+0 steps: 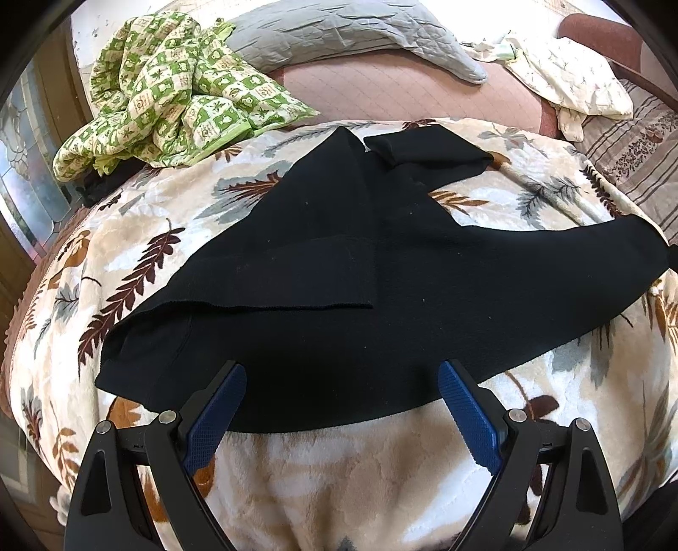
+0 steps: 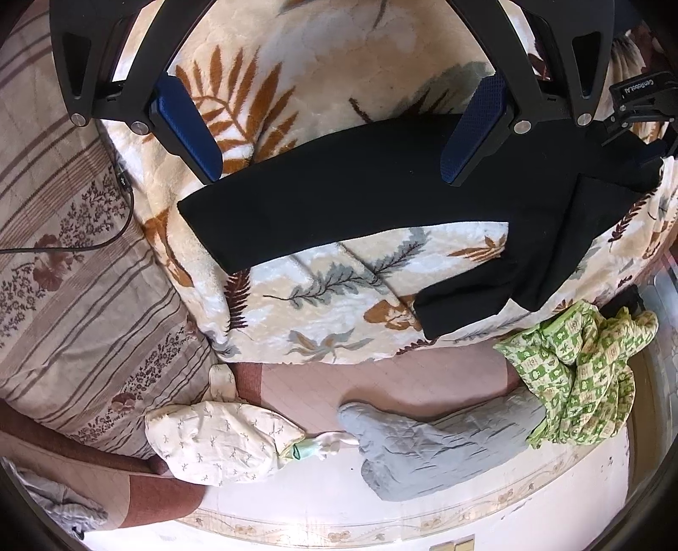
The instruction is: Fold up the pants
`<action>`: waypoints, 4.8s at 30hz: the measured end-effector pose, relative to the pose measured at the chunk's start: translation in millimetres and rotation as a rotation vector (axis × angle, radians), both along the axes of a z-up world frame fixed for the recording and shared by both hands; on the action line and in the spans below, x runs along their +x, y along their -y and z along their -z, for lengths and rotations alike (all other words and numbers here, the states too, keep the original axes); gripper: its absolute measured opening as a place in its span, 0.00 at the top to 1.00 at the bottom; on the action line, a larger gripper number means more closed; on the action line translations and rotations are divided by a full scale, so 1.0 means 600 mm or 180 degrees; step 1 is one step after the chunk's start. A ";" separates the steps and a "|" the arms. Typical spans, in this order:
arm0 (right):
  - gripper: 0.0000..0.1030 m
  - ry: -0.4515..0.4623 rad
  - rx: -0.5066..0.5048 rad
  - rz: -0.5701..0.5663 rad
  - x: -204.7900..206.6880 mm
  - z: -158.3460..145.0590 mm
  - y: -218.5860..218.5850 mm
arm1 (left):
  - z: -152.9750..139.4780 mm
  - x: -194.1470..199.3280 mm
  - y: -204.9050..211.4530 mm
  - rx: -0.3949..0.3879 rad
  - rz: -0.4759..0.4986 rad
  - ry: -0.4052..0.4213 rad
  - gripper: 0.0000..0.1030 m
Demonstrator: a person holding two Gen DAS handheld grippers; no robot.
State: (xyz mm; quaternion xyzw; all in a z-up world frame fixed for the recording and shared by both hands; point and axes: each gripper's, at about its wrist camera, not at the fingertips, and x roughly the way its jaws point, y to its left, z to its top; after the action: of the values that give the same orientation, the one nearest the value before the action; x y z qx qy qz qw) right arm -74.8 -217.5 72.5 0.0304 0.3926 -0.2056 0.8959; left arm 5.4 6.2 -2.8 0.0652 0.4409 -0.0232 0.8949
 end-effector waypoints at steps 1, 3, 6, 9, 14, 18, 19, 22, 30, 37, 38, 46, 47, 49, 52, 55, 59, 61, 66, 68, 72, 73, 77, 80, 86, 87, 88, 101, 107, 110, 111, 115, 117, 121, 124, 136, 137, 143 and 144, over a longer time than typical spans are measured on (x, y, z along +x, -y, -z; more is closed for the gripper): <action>0.00 0.0001 0.0010 0.0010 0.000 0.000 0.001 | 0.000 0.000 -0.002 0.0002 -0.0009 -0.0007 0.11; 0.00 0.0005 0.0047 0.0041 -0.001 0.001 0.005 | 0.000 0.000 -0.005 -0.0007 -0.0030 -0.0025 0.11; 0.00 -0.0006 0.0096 0.0093 -0.002 0.003 0.013 | 0.001 0.002 -0.007 -0.0023 -0.0053 -0.0051 0.11; 0.00 -0.0003 0.0145 0.0139 -0.003 0.005 0.020 | 0.001 0.004 -0.009 -0.0061 -0.0071 -0.0048 0.11; 0.00 0.0034 0.0223 0.0252 -0.007 0.005 0.035 | 0.002 0.007 -0.015 -0.0131 -0.0113 -0.0022 0.11; 0.00 0.0056 0.0212 0.0274 -0.012 0.003 0.037 | -0.021 0.003 -0.046 -0.0432 -0.0068 0.0179 0.22; 0.00 0.0055 0.0215 0.0273 -0.014 0.002 0.037 | -0.032 -0.002 -0.061 -0.0501 -0.0051 0.0275 0.21; 0.00 0.0055 0.0220 0.0251 -0.016 0.002 0.038 | -0.056 -0.012 -0.116 -0.0528 -0.0014 0.0464 0.21; 0.00 0.0072 0.0292 0.0258 -0.019 0.001 0.043 | -0.020 0.010 -0.365 -0.1907 -0.0531 0.0158 0.19; 0.00 0.0007 0.0272 0.0217 -0.011 0.008 0.035 | 0.060 0.053 -0.463 -0.3345 -0.0697 -0.0260 0.20; 0.00 0.0000 0.0268 0.0219 -0.011 0.008 0.035 | 0.066 0.054 -0.465 -0.3338 -0.0711 -0.0251 0.20; 0.00 0.0026 0.0339 0.0278 -0.015 0.009 0.045 | 0.074 0.048 -0.447 -0.3207 -0.0721 -0.0378 0.39; 0.00 0.0031 0.0339 0.0281 -0.016 0.008 0.045 | 0.068 0.034 -0.431 -0.3029 -0.0752 -0.0451 0.49; 0.01 0.0065 0.0346 0.0294 -0.020 0.006 0.049 | 0.068 0.043 -0.412 -0.2612 -0.0721 -0.0499 0.66; 0.01 0.0188 0.0432 0.0358 -0.032 -0.003 0.066 | 0.049 0.048 -0.394 -0.2226 -0.0706 -0.0392 0.90; 0.01 0.0503 0.0886 0.0590 -0.062 -0.011 0.123 | 0.022 0.029 -0.387 -0.2125 -0.0673 -0.0159 0.96; 0.01 0.1043 0.2048 0.0949 -0.116 0.014 0.221 | -0.003 -0.014 -0.371 -0.2029 -0.0654 0.0160 0.97; 0.00 0.1131 0.2551 0.1160 -0.137 0.042 0.254 | -0.010 -0.039 -0.383 -0.2014 -0.0729 0.0214 0.97; 0.01 0.0946 0.2711 0.1085 -0.131 0.058 0.253 | -0.027 -0.099 -0.469 -0.1981 -0.1128 0.0331 0.97; 0.01 0.0773 0.2606 0.0845 -0.107 0.056 0.230 | -0.033 -0.110 -0.506 -0.1927 -0.1311 0.0387 0.97; 0.04 0.0438 0.2931 0.0291 -0.055 0.082 0.175 | -0.042 -0.134 -0.536 -0.1843 -0.1477 0.0443 0.97; 0.04 0.0341 0.2983 0.0168 -0.041 0.089 0.159 | -0.037 -0.138 -0.530 -0.1837 -0.1465 0.0404 0.97; 0.05 0.0075 0.2912 0.0024 -0.016 0.102 0.131 | -0.021 -0.142 -0.517 -0.1804 -0.1534 0.0397 0.96; 0.10 -0.0180 0.2937 0.0074 -0.002 0.130 0.128 | -0.010 -0.132 -0.529 -0.1973 -0.1626 0.0371 0.96; 0.96 -0.0597 0.2628 0.0019 0.013 0.157 0.110 | -0.012 -0.111 -0.535 -0.2024 -0.1632 0.0387 0.96; 0.96 -0.0583 0.2512 -0.0049 0.012 0.147 0.104 | -0.010 -0.108 -0.537 -0.2041 -0.1633 0.0386 0.96; 0.96 -0.0559 0.2402 -0.0154 0.009 0.136 0.097 | -0.011 -0.109 -0.541 -0.2064 -0.1648 0.0382 0.96; 0.71 -0.0619 0.1126 0.0051 -0.013 0.088 0.065 | -0.014 -0.143 -0.578 -0.1796 -0.2019 0.0360 0.75; 0.64 0.0191 0.0094 -0.1225 0.090 0.003 -0.124 | -0.072 -0.175 -0.544 -0.1466 -0.1855 0.0884 0.70; 0.61 0.0081 -0.0121 -0.2229 0.168 0.024 -0.254 | -0.069 -0.167 -0.488 -0.1920 -0.1254 0.0794 0.63; 0.61 -0.0007 -0.0146 -0.2452 0.193 0.037 -0.290 | -0.062 -0.163 -0.474 -0.2033 -0.1119 0.0712 0.63; 0.61 -0.0341 -0.0319 -0.2843 0.297 0.097 -0.385 | -0.012 -0.145 -0.409 -0.2440 -0.0757 0.0312 0.63; 0.61 -0.0463 -0.0400 -0.2974 0.326 0.122 -0.414 | 0.006 -0.139 -0.390 -0.2497 -0.0669 0.0193 0.63; 0.61 -0.0702 -0.0568 -0.3050 0.374 0.175 -0.445 | 0.021 -0.129 -0.383 -0.2620 -0.0549 0.0118 0.63; 0.61 -0.0952 -0.0837 -0.3089 0.392 0.215 -0.456 | 0.031 -0.119 -0.385 -0.2675 -0.0406 0.0069 0.63; 0.94 -0.0204 -0.0271 -0.1862 0.383 0.092 -0.327 | 0.052 -0.065 -0.385 -0.2826 -0.0138 -0.0078 0.47; 0.94 -0.0128 -0.0131 -0.1756 0.374 0.075 -0.306 | 0.053 -0.056 -0.381 -0.2746 -0.0140 -0.0087 0.47; 0.94 0.0362 0.0965 -0.1159 0.260 -0.015 -0.139 | 0.048 -0.017 -0.373 -0.2525 -0.0402 -0.0091 0.53; 0.94 0.0419 0.1061 -0.1106 0.245 -0.018 -0.124 | 0.048 -0.012 -0.373 -0.2500 -0.0476 -0.0079 0.60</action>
State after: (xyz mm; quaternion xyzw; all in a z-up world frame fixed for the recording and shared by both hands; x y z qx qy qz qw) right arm 72.1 -143.1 83.5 0.1231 0.3612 0.0215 0.9241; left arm -1.7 230.1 -31.6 -0.3145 0.4127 -0.1256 0.8455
